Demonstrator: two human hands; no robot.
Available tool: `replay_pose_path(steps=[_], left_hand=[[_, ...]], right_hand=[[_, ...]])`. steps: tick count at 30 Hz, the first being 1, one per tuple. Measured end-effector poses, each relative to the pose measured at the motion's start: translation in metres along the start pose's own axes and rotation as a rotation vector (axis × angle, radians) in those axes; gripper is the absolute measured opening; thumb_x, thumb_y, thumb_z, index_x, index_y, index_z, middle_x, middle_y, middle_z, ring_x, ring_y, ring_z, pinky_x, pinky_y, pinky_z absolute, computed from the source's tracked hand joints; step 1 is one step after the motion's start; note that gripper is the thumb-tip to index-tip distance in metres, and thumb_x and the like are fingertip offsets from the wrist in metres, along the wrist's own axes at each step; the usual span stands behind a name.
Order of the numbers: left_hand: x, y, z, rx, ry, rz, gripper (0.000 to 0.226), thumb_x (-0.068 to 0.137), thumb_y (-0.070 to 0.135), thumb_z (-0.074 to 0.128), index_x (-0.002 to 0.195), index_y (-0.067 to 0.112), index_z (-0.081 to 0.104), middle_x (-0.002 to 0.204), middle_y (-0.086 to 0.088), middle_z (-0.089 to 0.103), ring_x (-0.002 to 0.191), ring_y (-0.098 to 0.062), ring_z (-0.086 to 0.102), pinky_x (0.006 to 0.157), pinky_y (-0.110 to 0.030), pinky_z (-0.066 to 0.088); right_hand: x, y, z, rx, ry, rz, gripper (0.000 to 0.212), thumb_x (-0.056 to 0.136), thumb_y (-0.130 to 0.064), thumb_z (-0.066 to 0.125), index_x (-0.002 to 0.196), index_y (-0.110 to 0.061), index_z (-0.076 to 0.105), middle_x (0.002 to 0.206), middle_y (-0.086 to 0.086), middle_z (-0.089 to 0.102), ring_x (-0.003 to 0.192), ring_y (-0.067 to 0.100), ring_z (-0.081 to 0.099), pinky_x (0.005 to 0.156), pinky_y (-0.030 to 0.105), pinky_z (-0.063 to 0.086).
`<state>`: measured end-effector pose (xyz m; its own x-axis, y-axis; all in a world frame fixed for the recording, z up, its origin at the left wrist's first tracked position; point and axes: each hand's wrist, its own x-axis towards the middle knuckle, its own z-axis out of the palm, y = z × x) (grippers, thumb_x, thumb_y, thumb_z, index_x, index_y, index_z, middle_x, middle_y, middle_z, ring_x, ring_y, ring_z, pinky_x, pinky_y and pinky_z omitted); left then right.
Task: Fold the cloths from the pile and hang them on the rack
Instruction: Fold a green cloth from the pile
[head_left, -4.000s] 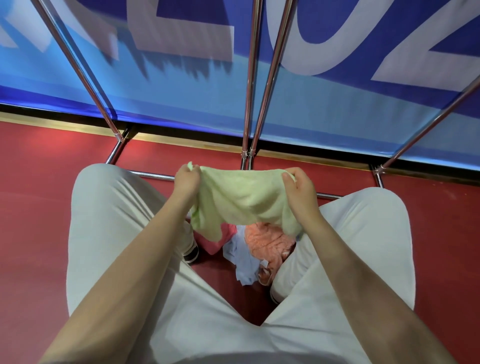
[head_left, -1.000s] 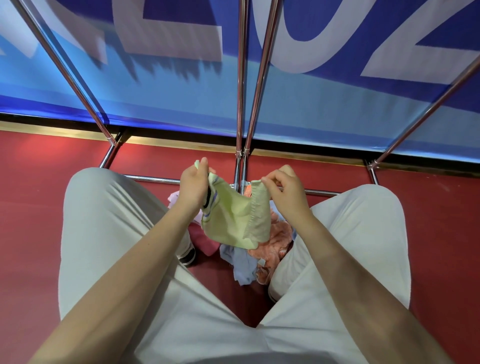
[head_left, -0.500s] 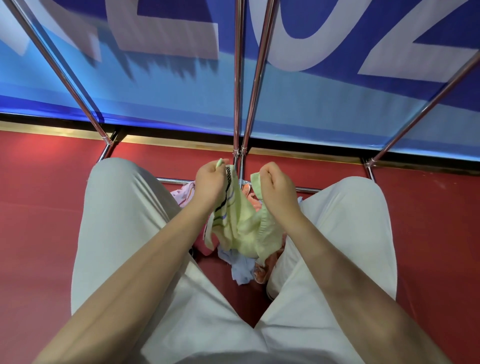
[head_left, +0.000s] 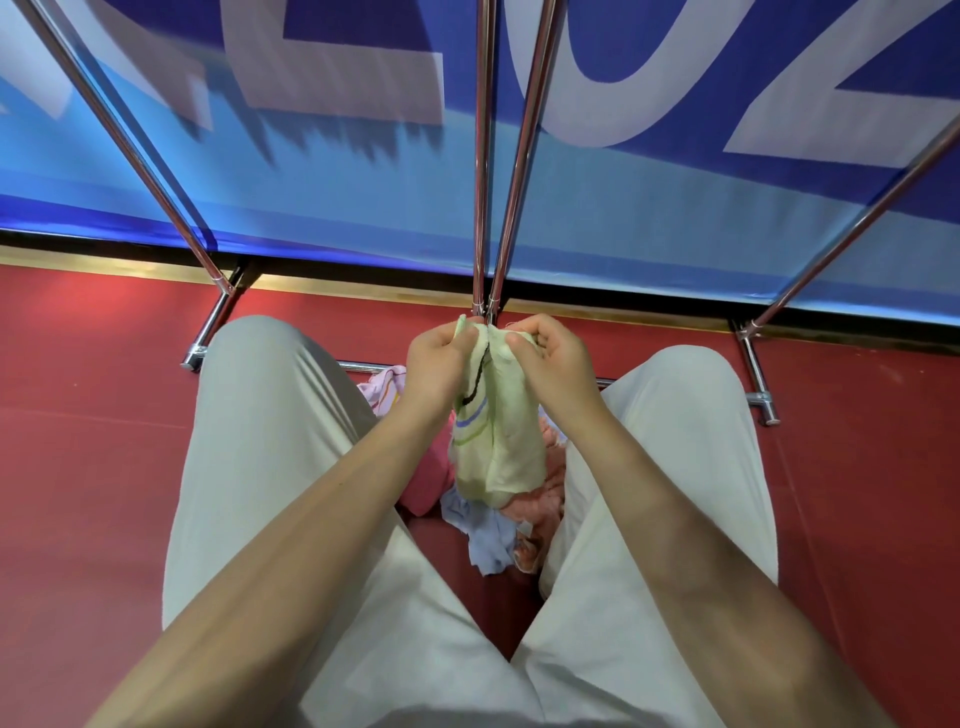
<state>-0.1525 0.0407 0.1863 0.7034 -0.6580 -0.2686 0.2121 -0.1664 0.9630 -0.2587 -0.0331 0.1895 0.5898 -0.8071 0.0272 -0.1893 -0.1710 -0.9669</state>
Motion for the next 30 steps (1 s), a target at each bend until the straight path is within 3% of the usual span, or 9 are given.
replay_pose_path(steps=[3, 7, 9, 12, 17, 22, 25, 28, 30], left_hand=[[-0.001, -0.002, -0.002, -0.017, 0.039, 0.030, 0.015, 0.093, 0.016, 0.060, 0.087, 0.013, 0.073, 0.052, 0.010, 0.059, 0.046, -0.005, 0.048, 0.046, -0.019, 0.039], [-0.009, 0.003, -0.001, -0.205, -0.044, -0.014, 0.015, 0.095, 0.015, 0.058, 0.090, 0.008, 0.071, 0.070, -0.001, 0.066, 0.062, -0.009, 0.060, 0.058, -0.020, 0.050], [-0.010, 0.001, 0.000, -0.286, -0.129, -0.035, 0.020, 0.098, 0.017, 0.053, 0.097, 0.003, 0.068, 0.075, -0.005, 0.066, 0.065, -0.012, 0.062, 0.061, -0.022, 0.052], [-0.011, 0.000, 0.001, -0.367, -0.208, -0.062, 0.032, 0.101, 0.021, 0.048, 0.115, -0.003, 0.063, 0.081, -0.003, 0.068, 0.073, -0.013, 0.065, 0.066, -0.024, 0.052], [-0.009, 0.000, 0.004, -0.454, -0.226, -0.090, 0.032, 0.100, 0.015, 0.047, 0.121, -0.006, 0.060, 0.093, -0.008, 0.069, 0.085, -0.014, 0.066, 0.074, -0.024, 0.053], [-0.007, -0.002, 0.004, -0.256, -0.205, -0.046, 0.026, 0.096, 0.015, 0.053, 0.109, -0.001, 0.068, 0.078, -0.001, 0.069, 0.068, -0.009, 0.061, 0.053, -0.017, 0.045], [-0.005, -0.005, 0.006, -0.174, -0.183, -0.010, 0.025, 0.096, 0.016, 0.052, 0.102, 0.002, 0.071, 0.082, -0.004, 0.070, 0.074, -0.012, 0.061, 0.059, -0.020, 0.045], [-0.006, -0.007, 0.007, -0.103, -0.174, 0.039, 0.025, 0.098, 0.019, 0.052, 0.081, 0.016, 0.070, 0.068, 0.006, 0.062, 0.067, -0.009, 0.052, 0.062, -0.025, 0.041], [-0.007, -0.010, 0.006, -0.019, -0.201, 0.125, 0.020, 0.097, 0.022, 0.056, 0.088, 0.014, 0.072, 0.078, -0.001, 0.066, 0.075, -0.012, 0.055, 0.070, -0.028, 0.044]], right_hand=[[-0.002, -0.004, 0.001, 0.139, -0.019, 0.003, 0.011, 0.091, -0.008, 0.060, 0.084, -0.014, 0.066, 0.080, -0.006, 0.065, 0.076, 0.003, 0.060, 0.074, 0.021, 0.048], [-0.005, -0.007, 0.006, 0.359, -0.211, 0.080, 0.008, 0.087, -0.015, 0.061, 0.084, -0.016, 0.069, 0.079, -0.001, 0.067, 0.077, 0.013, 0.061, 0.071, 0.025, 0.049], [-0.005, -0.008, 0.010, 0.392, -0.238, 0.093, 0.010, 0.089, -0.010, 0.060, 0.086, -0.014, 0.069, 0.083, -0.001, 0.068, 0.084, 0.015, 0.062, 0.081, 0.030, 0.050], [-0.003, -0.009, 0.011, 0.408, -0.191, 0.106, 0.012, 0.091, -0.008, 0.059, 0.089, -0.014, 0.069, 0.091, 0.003, 0.069, 0.092, 0.018, 0.063, 0.090, 0.037, 0.049], [-0.002, -0.008, 0.012, 0.271, 0.009, 0.034, 0.011, 0.092, -0.005, 0.057, 0.090, -0.010, 0.067, 0.089, 0.001, 0.069, 0.086, 0.011, 0.064, 0.081, 0.025, 0.052], [-0.001, -0.004, 0.014, 0.184, 0.116, -0.030, 0.009, 0.091, -0.005, 0.059, 0.089, -0.012, 0.064, 0.086, -0.003, 0.068, 0.082, 0.005, 0.064, 0.074, 0.017, 0.051], [0.001, 0.001, 0.016, 0.185, 0.144, -0.002, 0.006, 0.091, -0.006, 0.060, 0.088, -0.010, 0.063, 0.085, -0.002, 0.068, 0.082, 0.007, 0.064, 0.076, 0.020, 0.052], [0.003, 0.005, 0.016, 0.249, 0.159, 0.056, 0.006, 0.090, -0.007, 0.061, 0.087, -0.011, 0.063, 0.085, 0.000, 0.068, 0.084, 0.012, 0.065, 0.082, 0.031, 0.052], [0.003, 0.007, 0.014, 0.298, 0.137, 0.095, 0.004, 0.091, -0.007, 0.061, 0.089, -0.009, 0.063, 0.085, 0.004, 0.069, 0.086, 0.017, 0.065, 0.086, 0.038, 0.052]])
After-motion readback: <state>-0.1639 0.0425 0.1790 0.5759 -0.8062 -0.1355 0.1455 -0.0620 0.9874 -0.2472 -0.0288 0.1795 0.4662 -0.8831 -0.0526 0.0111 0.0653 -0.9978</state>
